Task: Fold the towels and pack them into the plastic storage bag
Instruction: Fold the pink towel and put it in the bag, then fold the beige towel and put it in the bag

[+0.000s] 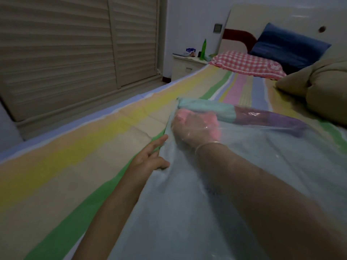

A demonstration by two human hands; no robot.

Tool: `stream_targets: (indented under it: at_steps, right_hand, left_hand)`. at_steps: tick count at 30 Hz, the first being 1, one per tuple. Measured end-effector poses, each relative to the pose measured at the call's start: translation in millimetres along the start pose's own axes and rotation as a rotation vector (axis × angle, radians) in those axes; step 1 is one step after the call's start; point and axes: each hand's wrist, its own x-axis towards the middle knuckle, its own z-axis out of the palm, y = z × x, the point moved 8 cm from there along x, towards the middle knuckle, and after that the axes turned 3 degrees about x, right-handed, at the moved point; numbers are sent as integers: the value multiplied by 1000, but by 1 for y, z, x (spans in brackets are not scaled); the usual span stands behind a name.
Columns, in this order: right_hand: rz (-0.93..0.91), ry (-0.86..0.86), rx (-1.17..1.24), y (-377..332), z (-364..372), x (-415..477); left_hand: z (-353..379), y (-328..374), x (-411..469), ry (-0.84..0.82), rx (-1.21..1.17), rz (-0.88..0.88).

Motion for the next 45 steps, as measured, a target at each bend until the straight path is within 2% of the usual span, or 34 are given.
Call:
stream_targets:
  at_steps: [3,7,9,11,13,15,17,19,21,23,25,27,31,33,35,39,41,43,45]
  right_hand:
    - [-13,-177,59,13,5,-60]
    - [-44,-222,67,32,-25,-155]
    - [-26,-300,78,42,-38,-201]
    - [-37,-341,72,46,-59,-249]
    - [-32,-356,82,55,-77,-288]
    - [-30,-412,108,61,-86,-321]
    - [-84,-368,69,64,-90,-349]
    - [-193,-253,60,60,-109,-378]
    - [-200,-292,136,57,-134,-411]
    - [-194,-326,230,64,-158,-442]
    - [-183,-316,262,77,-182,-472]
    - [-184,-273,292,96,-209,-503]
    - [-31,-51,283,172,-273,-548]
    - [48,71,273,215,-300,-572]
    - [85,116,260,251,-319,-592]
    - [32,-54,129,294,-324,-627]
    - [-15,-85,98,304,-327,-641]
    - [-63,-95,92,310,-328,-652]
    - [-99,-134,88,312,-325,-659]
  left_hand:
    - [-4,2,-7,35,24,-5]
    - [-11,13,-47,91,-78,-38]
    - [-7,15,-78,28,-192,-112]
    - [-7,12,-119,-59,-191,-209]
    - [-11,7,-160,-147,-59,-233]
    - [-14,7,-195,-146,95,-188]
    - [-21,8,-218,-62,332,-136]
    - [-20,11,-243,39,781,-112]
    - [2,31,-277,220,1182,-49]
    - [56,59,-313,299,1207,172]
    - [128,82,-348,203,1074,450]
    - [195,88,-372,33,1035,602]
    - [287,70,-390,-172,1132,723]
    - [315,52,-386,-246,1245,713]
    - [335,43,-388,-295,1294,698]
    - [373,79,-429,-288,1005,961]
    - [391,92,-460,-414,906,1079]
    - [408,89,-486,-605,924,1140]
    - [416,76,-498,-696,1055,1180]
